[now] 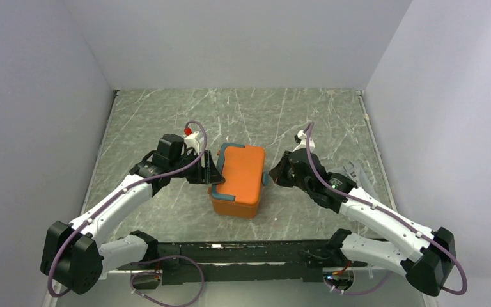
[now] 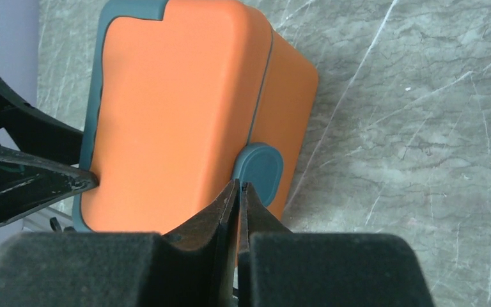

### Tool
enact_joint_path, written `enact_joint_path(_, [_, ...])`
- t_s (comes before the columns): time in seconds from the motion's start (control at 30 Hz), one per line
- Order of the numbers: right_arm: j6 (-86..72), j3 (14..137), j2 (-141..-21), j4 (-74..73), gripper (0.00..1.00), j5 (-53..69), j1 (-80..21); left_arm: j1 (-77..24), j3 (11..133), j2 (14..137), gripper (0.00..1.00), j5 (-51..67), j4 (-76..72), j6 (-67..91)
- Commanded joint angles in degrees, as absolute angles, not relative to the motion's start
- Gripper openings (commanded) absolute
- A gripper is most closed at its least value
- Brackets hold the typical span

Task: Organize the medicine kit

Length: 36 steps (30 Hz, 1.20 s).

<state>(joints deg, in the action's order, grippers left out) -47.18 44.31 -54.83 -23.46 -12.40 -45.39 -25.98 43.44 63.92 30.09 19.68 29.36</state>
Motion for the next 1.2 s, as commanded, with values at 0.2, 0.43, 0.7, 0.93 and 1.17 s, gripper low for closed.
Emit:
enact_joint_path(0.2, [-47.5,44.6,-57.8,-20.0,0.08,-11.3,-44.6,-26.7,45.0,64.7,0.63,29.0,20.4,27.3])
enact_joint_path(0.43, [-47.9,43.5,-58.6,-19.1,0.05,-10.7,-44.5,-26.7,44.8,64.6,0.63,29.3,20.3,27.3])
enact_joint_path(0.7, [-48.0,42.4,-59.5,-18.1,0.0,-10.3,-44.2,-26.7,44.6,64.5,0.63,29.2,20.3,27.3])
enact_joint_path(0.93, [-48.3,41.4,-60.3,-16.4,0.0,-9.1,-44.0,-26.8,44.7,64.7,0.63,29.3,20.2,27.3])
enact_joint_path(1.17, [-48.5,40.6,-61.4,-14.3,0.0,-7.3,-44.0,-26.8,44.6,65.1,0.63,29.5,19.9,27.3])
